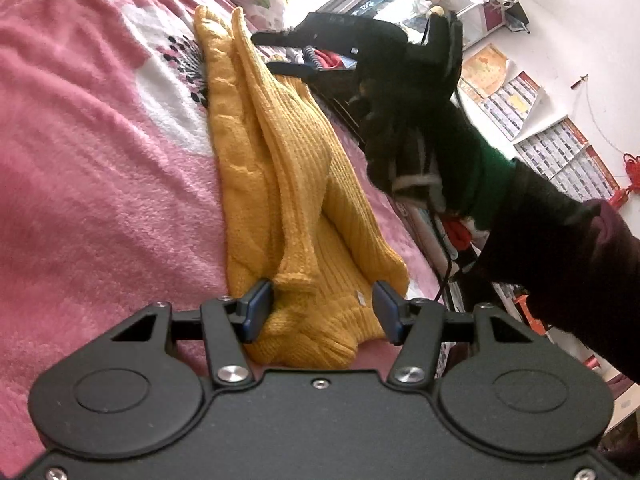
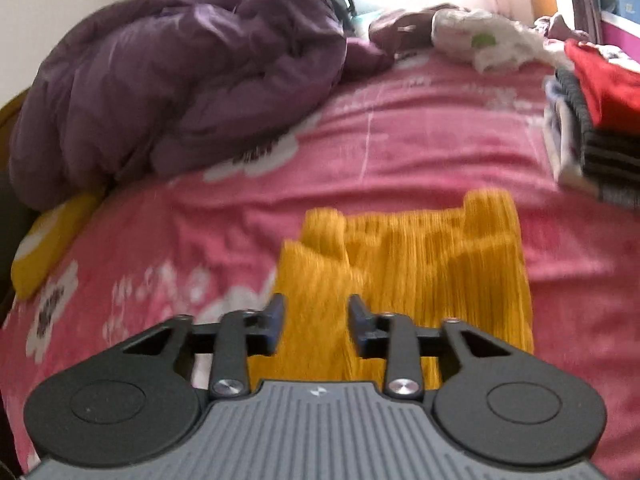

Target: Fold clothes

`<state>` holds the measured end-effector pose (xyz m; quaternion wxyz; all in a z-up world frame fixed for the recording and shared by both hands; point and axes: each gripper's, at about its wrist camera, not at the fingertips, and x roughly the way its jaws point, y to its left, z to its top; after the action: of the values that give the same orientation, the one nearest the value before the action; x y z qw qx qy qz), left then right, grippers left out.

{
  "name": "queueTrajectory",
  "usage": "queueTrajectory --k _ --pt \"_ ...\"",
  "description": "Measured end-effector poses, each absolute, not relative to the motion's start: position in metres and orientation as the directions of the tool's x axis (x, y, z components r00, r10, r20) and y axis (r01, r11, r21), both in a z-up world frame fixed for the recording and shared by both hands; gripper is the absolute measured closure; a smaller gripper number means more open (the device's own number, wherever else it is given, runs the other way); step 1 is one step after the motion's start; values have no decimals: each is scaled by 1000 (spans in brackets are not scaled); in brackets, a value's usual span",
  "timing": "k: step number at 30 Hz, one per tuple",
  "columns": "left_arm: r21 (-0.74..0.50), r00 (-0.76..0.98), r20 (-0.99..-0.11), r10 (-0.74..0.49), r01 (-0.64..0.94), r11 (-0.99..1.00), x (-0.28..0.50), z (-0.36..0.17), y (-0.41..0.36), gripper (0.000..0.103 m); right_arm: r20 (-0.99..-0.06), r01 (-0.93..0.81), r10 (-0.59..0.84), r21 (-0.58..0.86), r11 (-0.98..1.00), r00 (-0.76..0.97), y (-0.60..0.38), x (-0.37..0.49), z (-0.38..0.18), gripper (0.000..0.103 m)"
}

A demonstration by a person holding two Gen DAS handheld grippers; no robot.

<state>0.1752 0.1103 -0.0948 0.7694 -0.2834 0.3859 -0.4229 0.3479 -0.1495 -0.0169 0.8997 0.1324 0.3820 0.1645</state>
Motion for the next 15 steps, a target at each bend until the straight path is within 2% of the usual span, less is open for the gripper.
queueTrajectory --k 3,8,13,15 --pt "-765 347 -353 -869 427 481 175 -95 111 46 -645 -190 405 378 906 649 -151 345 -26 60" --pt "-766 346 -354 -869 425 482 178 -96 110 47 -604 -174 432 439 882 670 -156 342 -33 92" --pt "-775 345 -349 -871 416 475 180 -97 111 46 -556 -173 398 413 894 730 -157 335 -21 94" --pt "-782 343 -346 -873 409 471 182 -98 112 46 -567 -169 379 388 906 732 -154 339 -21 94"
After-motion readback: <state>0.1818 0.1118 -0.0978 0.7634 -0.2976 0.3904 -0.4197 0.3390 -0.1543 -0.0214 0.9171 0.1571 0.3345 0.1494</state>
